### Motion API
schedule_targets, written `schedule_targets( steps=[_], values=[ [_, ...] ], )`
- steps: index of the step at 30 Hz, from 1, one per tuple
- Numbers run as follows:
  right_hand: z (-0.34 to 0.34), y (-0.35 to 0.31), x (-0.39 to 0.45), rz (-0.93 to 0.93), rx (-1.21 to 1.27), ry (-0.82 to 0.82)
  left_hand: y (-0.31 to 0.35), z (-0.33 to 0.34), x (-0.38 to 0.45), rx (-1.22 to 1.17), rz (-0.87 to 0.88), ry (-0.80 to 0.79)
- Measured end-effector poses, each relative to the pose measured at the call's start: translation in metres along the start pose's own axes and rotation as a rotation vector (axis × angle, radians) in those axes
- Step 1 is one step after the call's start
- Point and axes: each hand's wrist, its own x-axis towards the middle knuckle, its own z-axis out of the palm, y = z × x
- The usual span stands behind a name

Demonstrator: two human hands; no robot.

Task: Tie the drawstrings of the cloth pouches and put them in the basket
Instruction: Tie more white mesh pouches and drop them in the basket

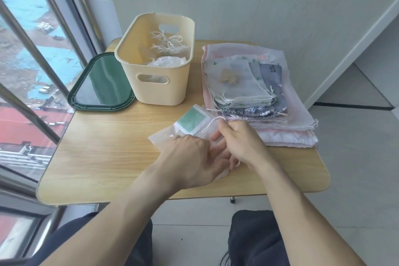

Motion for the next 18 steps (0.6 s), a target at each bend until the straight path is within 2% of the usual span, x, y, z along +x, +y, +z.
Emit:
schedule_targets(
  steps=[4,6,8,9,10,13,15,18],
  values=[
    [-0.001,0.001,-0.001,0.031,0.046,-0.054,-0.008,-0.009,-0.001,-0.19,0.015,-0.237],
    [-0.005,-0.002,-0.003,-0.007,0.145,-0.112,-0.012,-0.007,0.0,-0.223,0.009,-0.255],
    [-0.012,-0.006,-0.002,-0.065,0.353,-0.209,-0.013,-0.004,0.0,-0.18,0.024,-0.244],
    [-0.016,-0.006,-0.003,-0.105,0.385,-0.241,-0.013,-0.003,0.0,-0.171,0.026,-0.25],
    [-0.019,-0.004,-0.003,-0.144,0.31,-0.234,-0.013,-0.003,0.0,-0.17,0.023,-0.26],
    [-0.021,0.004,-0.009,-0.287,-0.023,-0.157,-0.015,-0.004,0.0,-0.186,0.006,-0.276],
    [-0.021,0.007,-0.013,-0.344,-0.005,-0.1,-0.018,-0.006,0.001,-0.22,-0.017,-0.303],
    [-0.024,0.01,-0.014,-0.412,-0.023,0.145,-0.02,-0.01,0.002,-0.322,-0.06,-0.325]
  ],
)
